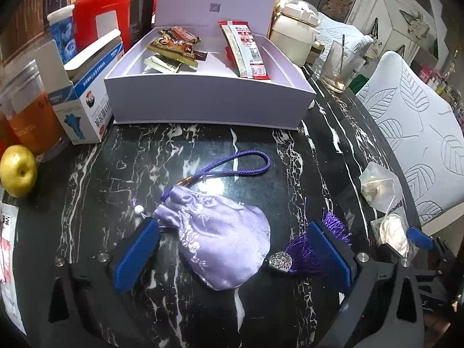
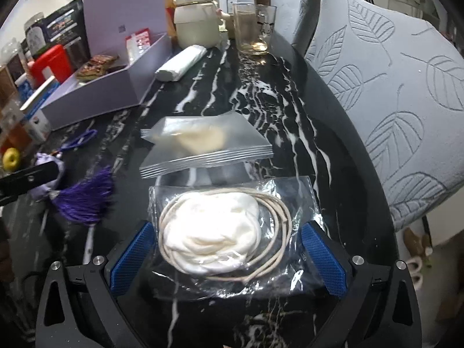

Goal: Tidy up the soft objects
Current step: 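Grasp the lilac drawstring pouch with the left gripper while the right gripper grasps the clear cord bag, then lift the lilac pouch with the left tool while the right tool lifts the clear bag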

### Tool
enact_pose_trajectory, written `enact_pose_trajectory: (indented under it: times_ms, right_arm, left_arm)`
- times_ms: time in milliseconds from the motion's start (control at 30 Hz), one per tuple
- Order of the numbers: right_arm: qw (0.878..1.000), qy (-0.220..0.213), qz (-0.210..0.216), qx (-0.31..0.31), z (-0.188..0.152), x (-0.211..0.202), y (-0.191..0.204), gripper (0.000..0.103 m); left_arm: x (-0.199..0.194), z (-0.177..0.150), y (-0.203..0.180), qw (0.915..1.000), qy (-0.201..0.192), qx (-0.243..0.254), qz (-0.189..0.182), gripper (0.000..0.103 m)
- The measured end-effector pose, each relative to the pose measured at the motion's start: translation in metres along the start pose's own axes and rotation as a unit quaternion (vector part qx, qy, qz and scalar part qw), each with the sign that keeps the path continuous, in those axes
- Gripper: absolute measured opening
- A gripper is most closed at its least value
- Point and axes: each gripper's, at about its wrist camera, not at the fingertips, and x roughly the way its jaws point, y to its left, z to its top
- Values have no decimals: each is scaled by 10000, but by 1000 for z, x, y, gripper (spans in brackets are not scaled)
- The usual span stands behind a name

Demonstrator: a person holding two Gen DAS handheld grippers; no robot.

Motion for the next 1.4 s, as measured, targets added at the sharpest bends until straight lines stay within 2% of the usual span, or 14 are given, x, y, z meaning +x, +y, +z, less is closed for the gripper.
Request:
enact_pose_trajectory:
  times_ms: [100,167,200,267,333,433,667,867,933,1000,1033,1133,1400]
  right_arm:
    - [9997,-20,-77,-223,0,3,3,103]
    - [9996,-81,-42,-261,0,2,3,96]
    - [9995,-123,-19,-289,0,0,3,86]
    - [9994,-179,-28,-294,-1,-2,4,77]
    - [9991,-256,-58,-325,-1,-6,5,58]
    - [9989,-327,-94,-329,-3,-9,7,46]
    - [9975,-585,328,-229,-16,-28,7,45]
    - [9972,-566,462,-162,-18,-33,8,45]
    - [9971,-568,487,-149,-18,-34,9,45]
    - [9971,-561,504,-135,-19,-34,8,45]
    - [9970,-563,510,-123,-19,-34,8,45]
    - [9970,-564,508,-116,-19,-34,8,45]
    - [9964,-592,603,-101,-22,-40,11,45]
  left_arm:
    - [0,0,1,10000,-3,-6,-24,103]
    - [1,-1,0,10000,4,0,-45,103]
    - [1,-1,0,10000,18,2,-64,103]
    - [2,-2,0,10000,33,-3,-84,103]
    - [1,-2,1,9999,36,-1,-94,103]
    - [-1,-4,3,9999,30,1,-114,103]
    - [1,-9,-1,9998,89,99,-171,103]
    - [7,-8,-12,9991,64,408,133,103]
    - [7,-10,-15,9981,13,559,274,96]
    - [5,-11,-18,9967,-117,730,346,64]
    - [4,-11,-18,9963,-161,777,334,60]
    - [2,-13,-17,9958,-196,855,259,55]
    - [-14,-23,-16,9950,-253,932,-262,54]
